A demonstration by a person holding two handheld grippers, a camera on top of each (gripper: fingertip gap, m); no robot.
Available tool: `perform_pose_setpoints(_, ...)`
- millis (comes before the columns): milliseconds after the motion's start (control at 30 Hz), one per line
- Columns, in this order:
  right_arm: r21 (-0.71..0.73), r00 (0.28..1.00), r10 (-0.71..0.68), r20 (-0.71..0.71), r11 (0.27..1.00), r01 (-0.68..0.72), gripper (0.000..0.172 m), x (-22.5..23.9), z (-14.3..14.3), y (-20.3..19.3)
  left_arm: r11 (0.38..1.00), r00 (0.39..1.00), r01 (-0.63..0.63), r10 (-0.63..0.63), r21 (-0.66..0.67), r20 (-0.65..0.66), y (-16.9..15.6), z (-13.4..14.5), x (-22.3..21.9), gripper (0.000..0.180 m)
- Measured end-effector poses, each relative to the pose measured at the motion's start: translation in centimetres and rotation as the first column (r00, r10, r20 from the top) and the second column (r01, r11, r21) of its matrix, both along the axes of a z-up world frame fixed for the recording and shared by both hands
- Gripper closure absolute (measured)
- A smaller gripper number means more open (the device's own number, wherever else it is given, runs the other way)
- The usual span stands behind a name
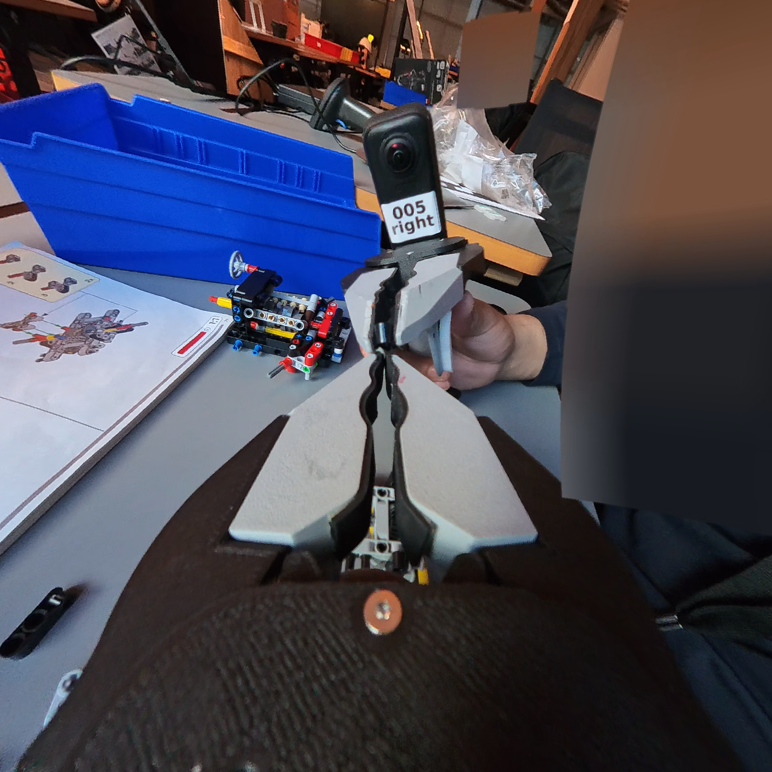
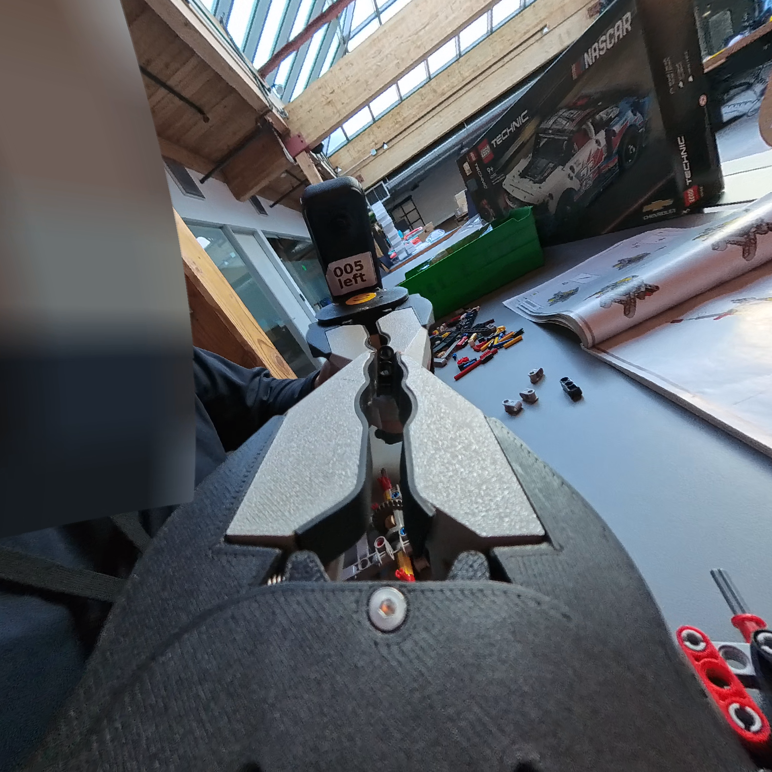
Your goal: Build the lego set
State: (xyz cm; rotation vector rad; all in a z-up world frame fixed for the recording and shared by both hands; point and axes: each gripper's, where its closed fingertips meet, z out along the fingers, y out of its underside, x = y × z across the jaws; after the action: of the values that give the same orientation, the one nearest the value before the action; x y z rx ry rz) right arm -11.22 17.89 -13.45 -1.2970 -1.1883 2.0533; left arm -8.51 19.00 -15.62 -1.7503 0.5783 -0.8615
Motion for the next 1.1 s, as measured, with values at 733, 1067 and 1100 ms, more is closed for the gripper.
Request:
perform_pose_setpoints(733,-0.469,0.998,0.057,0.001,0.882,-0.049,0.167,-1.7,-0.5,1.1,0.819,0.736,-0.158,0.471,0.552,-0.487,1.8,1.0,-2.0,0.157)
perform_pose_setpoints(1067,-0.408,0.988,0.15,0.043,0.905,-0.119,0.168,-1.5,-0.7,-0.3,0.833,0.795,0.02,0.322,0.552,-0.514,0.2,0.8,-1.5,0.157)
perform_pose_setpoints(1100,-0.405,0.985,0.169,0.045,0.904,-0.136,0.169,-1.5,-0.7,-0.6,0.84,0.813,0.043,0.285,0.541,-0.507,-0.1,0.8,-1.4,0.157)
